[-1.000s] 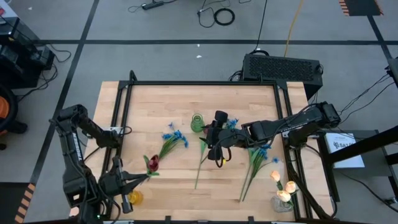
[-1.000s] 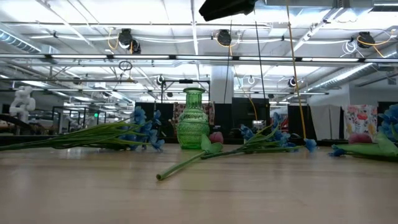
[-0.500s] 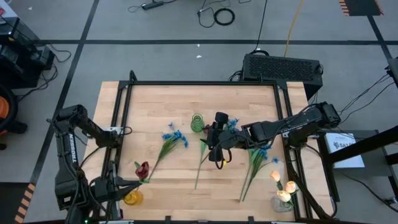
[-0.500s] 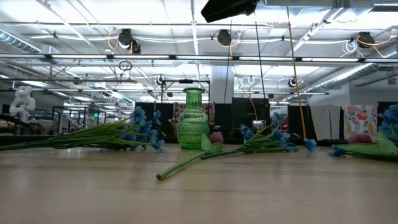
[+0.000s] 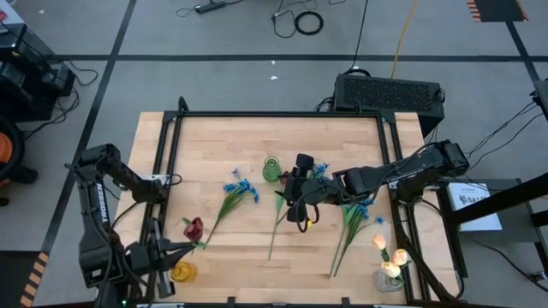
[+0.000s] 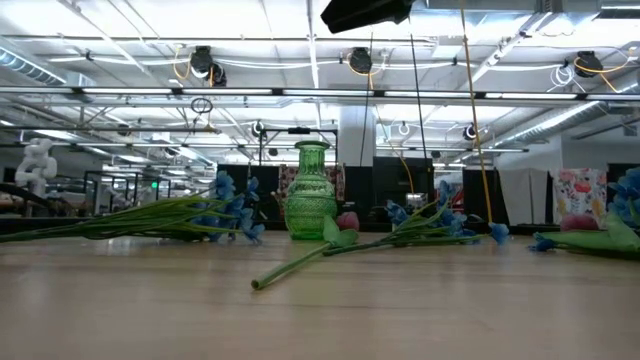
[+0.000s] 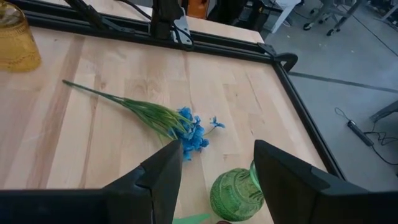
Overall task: Sort flowers into vase by color
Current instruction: Put the left red flower into the yellow vase
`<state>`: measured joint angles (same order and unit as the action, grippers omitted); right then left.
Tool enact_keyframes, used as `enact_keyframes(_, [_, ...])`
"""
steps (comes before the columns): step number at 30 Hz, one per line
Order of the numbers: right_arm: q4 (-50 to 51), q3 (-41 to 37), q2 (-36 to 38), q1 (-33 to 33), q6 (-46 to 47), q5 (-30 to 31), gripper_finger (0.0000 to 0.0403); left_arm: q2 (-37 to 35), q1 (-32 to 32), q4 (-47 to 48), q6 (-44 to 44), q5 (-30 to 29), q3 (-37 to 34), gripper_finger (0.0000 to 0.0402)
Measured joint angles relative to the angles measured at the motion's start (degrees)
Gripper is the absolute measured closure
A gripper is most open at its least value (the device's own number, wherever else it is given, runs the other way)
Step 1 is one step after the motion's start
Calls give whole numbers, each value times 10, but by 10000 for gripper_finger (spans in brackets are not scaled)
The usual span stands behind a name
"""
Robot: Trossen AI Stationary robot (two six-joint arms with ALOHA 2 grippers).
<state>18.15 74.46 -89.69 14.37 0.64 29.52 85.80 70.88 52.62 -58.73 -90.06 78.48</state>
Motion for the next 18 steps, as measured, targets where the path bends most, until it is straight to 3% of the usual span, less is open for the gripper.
enact_keyframes(5, [-7,0,0,0,13,-12,211,0,-21,5,8,0,0,395])
enact_keyframes(12, [-190,0,-11,6,-15,-214,211,0,-61,0,6,0,0,395])
enact_keyframes(18, [-274,0,-46,15,-39,-237,211,4,-82,-12,-41,13,0,395])
